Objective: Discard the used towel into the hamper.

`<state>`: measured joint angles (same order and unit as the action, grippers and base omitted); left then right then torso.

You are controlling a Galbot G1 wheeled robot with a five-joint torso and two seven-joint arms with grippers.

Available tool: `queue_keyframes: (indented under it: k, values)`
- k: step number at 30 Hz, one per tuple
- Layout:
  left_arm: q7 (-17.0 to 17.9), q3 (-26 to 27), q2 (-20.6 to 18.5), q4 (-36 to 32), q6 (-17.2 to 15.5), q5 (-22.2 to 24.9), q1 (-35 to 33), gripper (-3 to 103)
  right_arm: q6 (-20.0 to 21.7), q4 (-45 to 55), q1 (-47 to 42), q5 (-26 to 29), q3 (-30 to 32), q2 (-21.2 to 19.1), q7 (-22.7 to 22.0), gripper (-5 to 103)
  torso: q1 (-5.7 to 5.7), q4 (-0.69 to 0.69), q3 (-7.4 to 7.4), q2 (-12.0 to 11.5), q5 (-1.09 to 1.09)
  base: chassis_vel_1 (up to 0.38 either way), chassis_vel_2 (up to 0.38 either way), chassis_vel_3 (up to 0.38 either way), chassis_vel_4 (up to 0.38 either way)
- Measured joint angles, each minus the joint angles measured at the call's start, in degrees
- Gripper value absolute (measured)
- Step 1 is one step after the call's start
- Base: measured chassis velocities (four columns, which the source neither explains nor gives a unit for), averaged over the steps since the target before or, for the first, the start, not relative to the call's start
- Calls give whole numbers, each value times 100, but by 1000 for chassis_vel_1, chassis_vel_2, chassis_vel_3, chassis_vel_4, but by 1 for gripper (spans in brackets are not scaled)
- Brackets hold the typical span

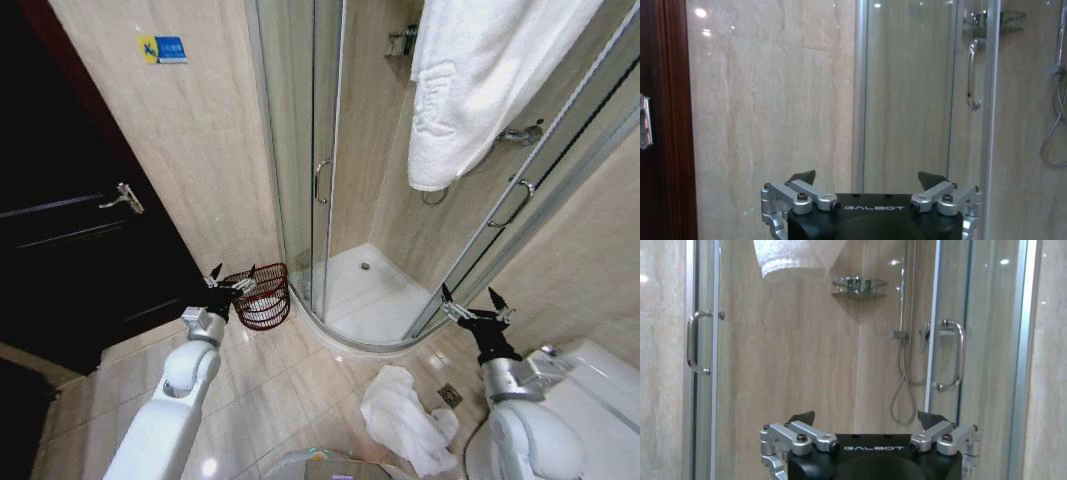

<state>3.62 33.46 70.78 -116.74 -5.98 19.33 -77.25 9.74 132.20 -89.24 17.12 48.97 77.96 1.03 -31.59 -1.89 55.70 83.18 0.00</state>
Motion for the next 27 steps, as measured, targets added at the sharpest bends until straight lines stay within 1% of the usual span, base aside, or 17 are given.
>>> queue_keyframes:
  k: [1,2,4,6,9,14,16,18,23,25,27]
  values:
    - [4,21,4,-20,5,-20,-34,100,51,0,79,47,5,-85,-22,100,0,0,0,0,0,0,0,0,0]
    - [4,21,4,-20,5,-20,-34,100,51,0,79,47,5,-85,-22,100,0,0,0,0,0,0,0,0,0]
    - [12,98,19,-70,6,-66,-101,100,213,23,314,187,2,-305,-139,100,0,-2,0,0,1,0,0,0,0]
    - [14,121,26,-84,6,-78,-121,100,266,40,392,234,-5,-370,-188,100,0,-2,0,0,1,0,0,0,0]
    - [28,181,39,-155,-7,-134,-197,100,506,182,662,421,-46,-634,-339,100,0,-2,0,0,1,0,0,0,0]
    - [50,190,34,-214,-38,-156,-217,100,671,256,798,504,-74,-782,-420,100,0,-1,-1,0,1,0,0,0,0]
    - [82,197,27,-248,-63,-193,-221,100,767,271,935,611,-119,-953,-523,100,0,-1,-1,0,1,0,0,0,0]
    - [94,207,23,-268,-73,-228,-252,100,707,191,1040,676,-150,-1071,-538,100,0,0,0,0,1,0,0,0,0]
    - [103,205,23,-280,-79,-280,-316,100,589,149,1299,708,-319,-1104,-599,100,0,-1,0,0,1,0,0,0,0]
    - [105,159,23,-279,-88,-314,-322,100,574,207,1444,633,-447,-1095,-690,100,-1,-2,0,0,1,0,0,0,0]
    - [106,74,14,-271,-128,-343,-308,100,667,381,1608,504,-593,-1081,-840,100,0,-2,0,0,-2,0,0,0,0]
